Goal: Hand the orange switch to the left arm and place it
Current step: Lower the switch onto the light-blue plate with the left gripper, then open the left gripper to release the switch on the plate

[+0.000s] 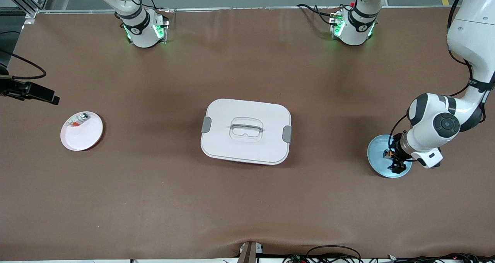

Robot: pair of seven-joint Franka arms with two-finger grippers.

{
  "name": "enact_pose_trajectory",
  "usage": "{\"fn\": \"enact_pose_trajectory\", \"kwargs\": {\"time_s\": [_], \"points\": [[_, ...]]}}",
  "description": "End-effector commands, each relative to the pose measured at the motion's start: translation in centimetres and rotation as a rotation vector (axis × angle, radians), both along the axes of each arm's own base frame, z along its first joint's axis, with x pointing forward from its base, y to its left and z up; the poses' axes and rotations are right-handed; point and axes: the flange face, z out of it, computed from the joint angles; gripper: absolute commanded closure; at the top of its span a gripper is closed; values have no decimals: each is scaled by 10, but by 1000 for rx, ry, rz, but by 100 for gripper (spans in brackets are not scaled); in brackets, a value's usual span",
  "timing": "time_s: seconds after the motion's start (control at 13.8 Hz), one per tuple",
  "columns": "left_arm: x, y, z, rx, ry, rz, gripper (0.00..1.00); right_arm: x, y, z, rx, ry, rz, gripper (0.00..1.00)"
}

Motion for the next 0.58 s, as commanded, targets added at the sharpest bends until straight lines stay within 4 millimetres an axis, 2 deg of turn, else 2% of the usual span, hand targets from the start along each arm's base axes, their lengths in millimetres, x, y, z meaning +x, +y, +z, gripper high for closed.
{"fn": "enact_pose_trajectory", "kwargs": {"time_s": [0.0,0.14,0.36,0.51], "points": [[2,-8,12,27,-22,0,0,-22,0,-2,-24,-40,-11,0],[6,-6,27,46,-5,10,0,-40,1,-4,-25,-78,-20,0],[7,-5,47,24,8,-6,0,-51,-7,2,-14,-83,-41,0],[6,-4,63,-20,8,-124,0,-57,-8,6,-13,-83,-46,0]]}}
